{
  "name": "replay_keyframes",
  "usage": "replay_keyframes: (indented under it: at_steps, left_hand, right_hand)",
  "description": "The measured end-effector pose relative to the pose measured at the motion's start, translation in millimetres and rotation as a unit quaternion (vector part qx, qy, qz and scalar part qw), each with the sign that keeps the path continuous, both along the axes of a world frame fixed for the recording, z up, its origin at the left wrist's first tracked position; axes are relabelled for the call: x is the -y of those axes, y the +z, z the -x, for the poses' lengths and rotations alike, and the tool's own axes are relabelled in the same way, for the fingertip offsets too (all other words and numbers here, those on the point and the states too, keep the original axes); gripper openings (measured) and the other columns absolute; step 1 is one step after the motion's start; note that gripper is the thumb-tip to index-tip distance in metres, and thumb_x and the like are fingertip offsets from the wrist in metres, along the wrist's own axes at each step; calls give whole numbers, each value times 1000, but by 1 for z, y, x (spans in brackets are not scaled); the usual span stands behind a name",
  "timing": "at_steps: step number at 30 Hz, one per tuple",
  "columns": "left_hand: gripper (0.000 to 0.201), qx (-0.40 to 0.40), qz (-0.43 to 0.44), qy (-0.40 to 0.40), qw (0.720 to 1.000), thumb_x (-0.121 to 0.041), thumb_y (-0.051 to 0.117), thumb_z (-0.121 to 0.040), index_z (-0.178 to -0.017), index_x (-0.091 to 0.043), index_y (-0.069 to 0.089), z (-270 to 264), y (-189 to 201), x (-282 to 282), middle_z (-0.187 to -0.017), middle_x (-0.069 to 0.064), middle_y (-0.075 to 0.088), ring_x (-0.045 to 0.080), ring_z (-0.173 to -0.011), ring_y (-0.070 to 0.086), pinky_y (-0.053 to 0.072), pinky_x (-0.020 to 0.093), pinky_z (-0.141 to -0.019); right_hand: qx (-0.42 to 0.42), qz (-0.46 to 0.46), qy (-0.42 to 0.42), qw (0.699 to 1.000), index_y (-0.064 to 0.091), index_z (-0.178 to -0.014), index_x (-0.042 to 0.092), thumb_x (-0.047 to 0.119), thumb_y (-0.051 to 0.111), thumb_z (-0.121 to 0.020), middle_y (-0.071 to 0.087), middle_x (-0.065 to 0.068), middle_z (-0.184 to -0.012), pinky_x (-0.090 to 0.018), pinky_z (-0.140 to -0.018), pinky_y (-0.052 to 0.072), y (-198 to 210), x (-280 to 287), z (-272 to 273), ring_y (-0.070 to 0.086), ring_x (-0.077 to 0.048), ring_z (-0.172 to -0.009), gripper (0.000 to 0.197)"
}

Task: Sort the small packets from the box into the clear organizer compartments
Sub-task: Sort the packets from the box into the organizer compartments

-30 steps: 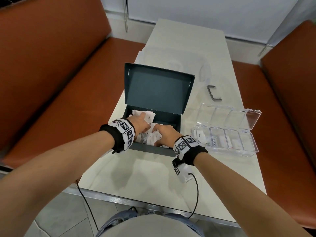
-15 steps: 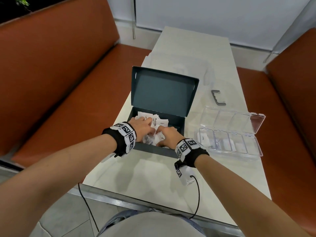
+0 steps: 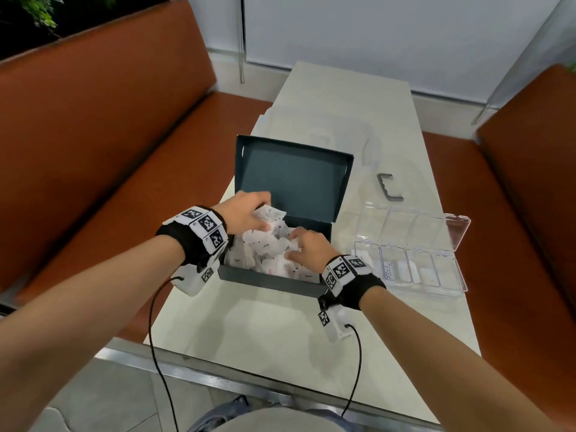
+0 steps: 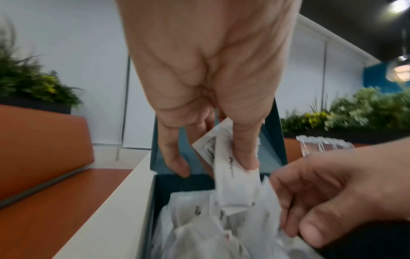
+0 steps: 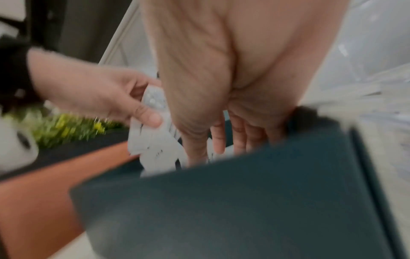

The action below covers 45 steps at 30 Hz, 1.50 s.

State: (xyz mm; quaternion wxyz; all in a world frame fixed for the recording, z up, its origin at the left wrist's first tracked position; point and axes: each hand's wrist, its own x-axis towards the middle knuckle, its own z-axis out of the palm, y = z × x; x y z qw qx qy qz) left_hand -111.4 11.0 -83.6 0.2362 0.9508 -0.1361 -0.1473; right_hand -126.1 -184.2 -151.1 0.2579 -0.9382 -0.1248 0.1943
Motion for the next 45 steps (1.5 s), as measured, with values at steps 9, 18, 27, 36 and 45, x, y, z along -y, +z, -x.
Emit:
replay_keyframes:
  at_steps: [9, 18, 27, 36, 45]
  left_hand:
    - [16, 74, 243, 68, 965, -29, 75, -83, -92, -19, 65, 12, 3, 18, -84, 0, 70, 17, -77, 64, 51, 34, -72]
    - [23, 34, 354, 91, 930, -25, 81, -77, -92, -14, 67, 27, -7, 47, -84, 8, 70, 21, -77, 65, 52, 39, -73]
    - [33, 70, 355, 75, 929, 1, 82, -69, -92, -14, 63, 36, -10, 57, -100, 12, 61, 15, -86, 61, 49, 24, -78]
    - [40, -243, 578, 210, 750, -28, 56, -93, -131, -37, 46, 45, -14, 58, -115, 6, 63, 27, -102, 67, 56, 49, -82]
    - [38, -363, 673, 173, 620, -39, 56, -91, -112, -10, 70, 47, -12, 85, -111, 17, 67, 34, -98, 68, 56, 54, -77]
  right_hand:
    - [-274, -437, -245, 821, 49, -122, 1, 47, 38, -100, 66, -25, -100, -34, -67, 60, 60, 11, 12, 70, -29, -78, 53]
    - [-266, -578, -175, 752, 63, -115, 7, 50, 42, -98, 73, -8, -97, -29, -79, 57, 70, 22, 19, 69, -20, -89, 51]
    - [-227, -561, -205, 770, 60, -109, -7, 0, 56, -92, 66, -18, -100, -39, -90, 53, 67, 25, 23, 66, -24, -89, 19]
    - [-106, -552, -145, 814, 61, -110, 0, -19, 58, -80, 65, -13, -110, -44, -88, 52, 69, 39, 24, 62, -29, -102, 36]
    - [-8, -416, -91, 905, 45, -123, 9, -2, 66, -85, 51, -13, -119, -42, -82, 57, 67, 33, 28, 60, -30, -109, 45]
